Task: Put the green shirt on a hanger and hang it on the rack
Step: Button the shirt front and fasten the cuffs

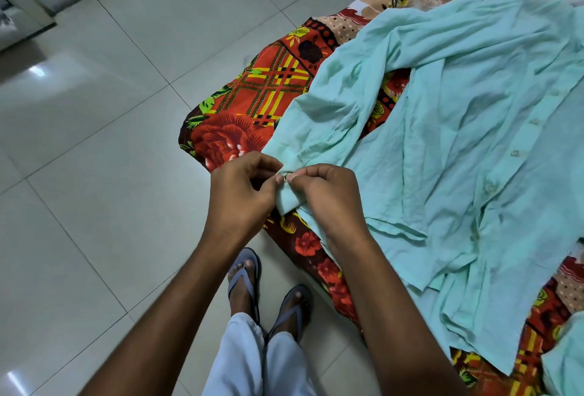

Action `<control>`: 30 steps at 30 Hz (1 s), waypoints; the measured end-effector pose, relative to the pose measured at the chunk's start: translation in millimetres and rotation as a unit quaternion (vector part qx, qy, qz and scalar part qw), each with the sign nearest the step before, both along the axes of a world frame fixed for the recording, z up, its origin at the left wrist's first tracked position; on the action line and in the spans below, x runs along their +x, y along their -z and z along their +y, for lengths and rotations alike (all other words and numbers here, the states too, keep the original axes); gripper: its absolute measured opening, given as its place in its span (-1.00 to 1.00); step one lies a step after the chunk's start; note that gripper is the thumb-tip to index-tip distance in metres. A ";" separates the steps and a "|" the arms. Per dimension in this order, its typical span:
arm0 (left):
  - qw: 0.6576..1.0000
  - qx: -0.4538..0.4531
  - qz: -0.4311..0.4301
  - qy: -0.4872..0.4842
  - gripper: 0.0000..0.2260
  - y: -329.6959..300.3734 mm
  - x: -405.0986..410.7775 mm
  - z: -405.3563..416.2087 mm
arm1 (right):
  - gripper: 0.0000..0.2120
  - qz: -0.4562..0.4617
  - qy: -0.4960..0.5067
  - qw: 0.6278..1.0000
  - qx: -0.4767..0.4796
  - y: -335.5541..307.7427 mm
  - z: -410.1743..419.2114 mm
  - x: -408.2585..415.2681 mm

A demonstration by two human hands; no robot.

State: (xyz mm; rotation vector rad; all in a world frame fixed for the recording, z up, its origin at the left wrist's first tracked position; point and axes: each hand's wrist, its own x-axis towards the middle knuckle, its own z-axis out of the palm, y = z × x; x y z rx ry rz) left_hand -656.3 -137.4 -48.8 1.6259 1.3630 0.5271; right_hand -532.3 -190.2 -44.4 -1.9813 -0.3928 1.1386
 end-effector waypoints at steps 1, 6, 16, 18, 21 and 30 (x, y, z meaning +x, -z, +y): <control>0.999 0.030 0.015 0.010 -0.86 0.8 1.3 -1.3 | -0.93 0.019 0.005 1.000 -0.006 -2.6 1.9 1.7; 0.986 0.106 0.122 0.035 -0.79 1.4 3.8 0.9 | -0.78 -0.139 -0.120 0.981 -0.064 -4.7 1.1 3.6; 0.890 0.163 0.367 0.216 -0.89 -60.2 45.2 36.5 | -0.71 -0.233 -0.087 0.968 0.041 -7.7 -35.5 35.3; 0.885 0.229 0.320 0.248 -0.85 -69.9 77.9 22.0 | -0.74 -0.277 -0.029 0.958 0.073 -8.7 -51.0 55.3; 0.894 0.230 0.187 0.337 -0.86 -69.7 143.1 -24.8 | -0.80 -0.337 0.069 0.935 0.092 -10.6 -88.2 95.5; 0.843 0.193 0.054 0.499 -0.73 -30.4 272.3 -176.3 | -0.90 -0.470 0.185 0.863 -0.030 0.5 -251.0 188.2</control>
